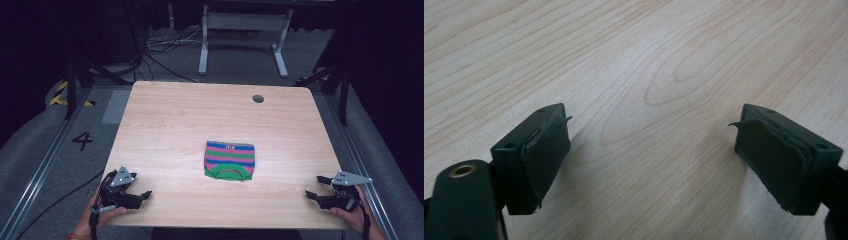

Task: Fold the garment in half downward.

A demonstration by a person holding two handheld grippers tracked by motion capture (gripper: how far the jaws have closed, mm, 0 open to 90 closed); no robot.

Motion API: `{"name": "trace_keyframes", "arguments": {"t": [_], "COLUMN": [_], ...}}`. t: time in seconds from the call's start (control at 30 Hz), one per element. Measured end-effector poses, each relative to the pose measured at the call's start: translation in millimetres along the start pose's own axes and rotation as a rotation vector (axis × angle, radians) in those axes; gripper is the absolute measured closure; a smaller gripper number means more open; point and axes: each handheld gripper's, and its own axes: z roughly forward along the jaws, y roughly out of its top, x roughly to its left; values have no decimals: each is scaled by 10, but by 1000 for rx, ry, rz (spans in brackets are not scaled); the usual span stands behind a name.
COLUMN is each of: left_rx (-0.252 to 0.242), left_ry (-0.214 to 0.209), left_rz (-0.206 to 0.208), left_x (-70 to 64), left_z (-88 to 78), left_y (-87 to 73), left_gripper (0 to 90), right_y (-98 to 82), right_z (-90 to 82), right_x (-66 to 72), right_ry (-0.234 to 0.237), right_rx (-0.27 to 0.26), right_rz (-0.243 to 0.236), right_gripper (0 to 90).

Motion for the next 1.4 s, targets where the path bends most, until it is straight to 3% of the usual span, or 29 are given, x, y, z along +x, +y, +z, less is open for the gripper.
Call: {"name": "trace_keyframes", "arguments": {"t": [0.53, 1.07, 1.2, 1.4], "left_rx": [7, 39, 40, 40], "left_ry": [22, 47, 51, 51], "left_rz": [-22, -59, -60, -61], "left_x": [-2, 20, 23, 22], "left_z": [8, 42, 46, 47], "left_y": [2, 27, 31, 32], "left_gripper": [114, 0, 0, 0], "right_y": [7, 7, 11, 10], "right_z": [10, 10, 18, 17], "right_x": [2, 2, -6, -5], "right_ry": [-6, -6, -28, -31], "right_rx": [0, 0, 12, 12], "right_rz": [5, 5, 27, 28], "right_gripper": [217, 214, 155, 154]}}
